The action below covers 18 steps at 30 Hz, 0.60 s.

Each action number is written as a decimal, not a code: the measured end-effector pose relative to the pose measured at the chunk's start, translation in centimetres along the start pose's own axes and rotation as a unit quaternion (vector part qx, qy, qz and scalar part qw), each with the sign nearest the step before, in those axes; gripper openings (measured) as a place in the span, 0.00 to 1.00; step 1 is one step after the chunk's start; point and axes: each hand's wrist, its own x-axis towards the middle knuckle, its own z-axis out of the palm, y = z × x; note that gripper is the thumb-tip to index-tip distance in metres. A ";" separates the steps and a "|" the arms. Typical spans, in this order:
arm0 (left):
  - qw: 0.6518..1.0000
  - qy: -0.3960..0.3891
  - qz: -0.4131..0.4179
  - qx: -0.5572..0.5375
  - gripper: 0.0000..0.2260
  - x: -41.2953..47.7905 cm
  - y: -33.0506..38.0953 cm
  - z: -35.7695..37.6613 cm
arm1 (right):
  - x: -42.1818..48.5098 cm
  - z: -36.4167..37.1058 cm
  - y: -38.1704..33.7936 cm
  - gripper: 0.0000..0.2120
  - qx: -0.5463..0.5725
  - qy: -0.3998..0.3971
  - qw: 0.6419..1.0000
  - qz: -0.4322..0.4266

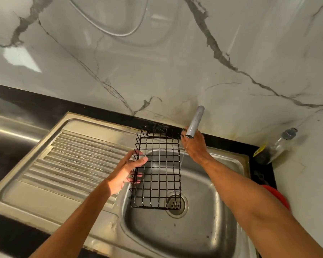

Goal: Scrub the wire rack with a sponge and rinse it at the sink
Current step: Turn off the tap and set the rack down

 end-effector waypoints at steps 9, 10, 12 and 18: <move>1.000 0.015 -0.011 -0.003 0.22 0.1 0.6 0.8 | -2.1 -3.3 -2.6 0.07 0.169 0.130 0.954 0.212; 1.000 0.017 -0.012 0.000 0.23 -0.1 0.7 1.0 | -2.7 -3.6 -3.0 0.09 0.198 0.134 0.943 0.231; 1.000 0.020 -0.014 0.003 0.23 -0.8 1.0 1.3 | -4.6 -4.3 -3.6 0.11 0.247 0.141 0.921 0.267; 1.000 0.013 -0.012 0.010 0.23 -4.4 1.7 1.6 | -12.9 -6.5 -8.4 0.07 0.347 0.034 0.888 0.301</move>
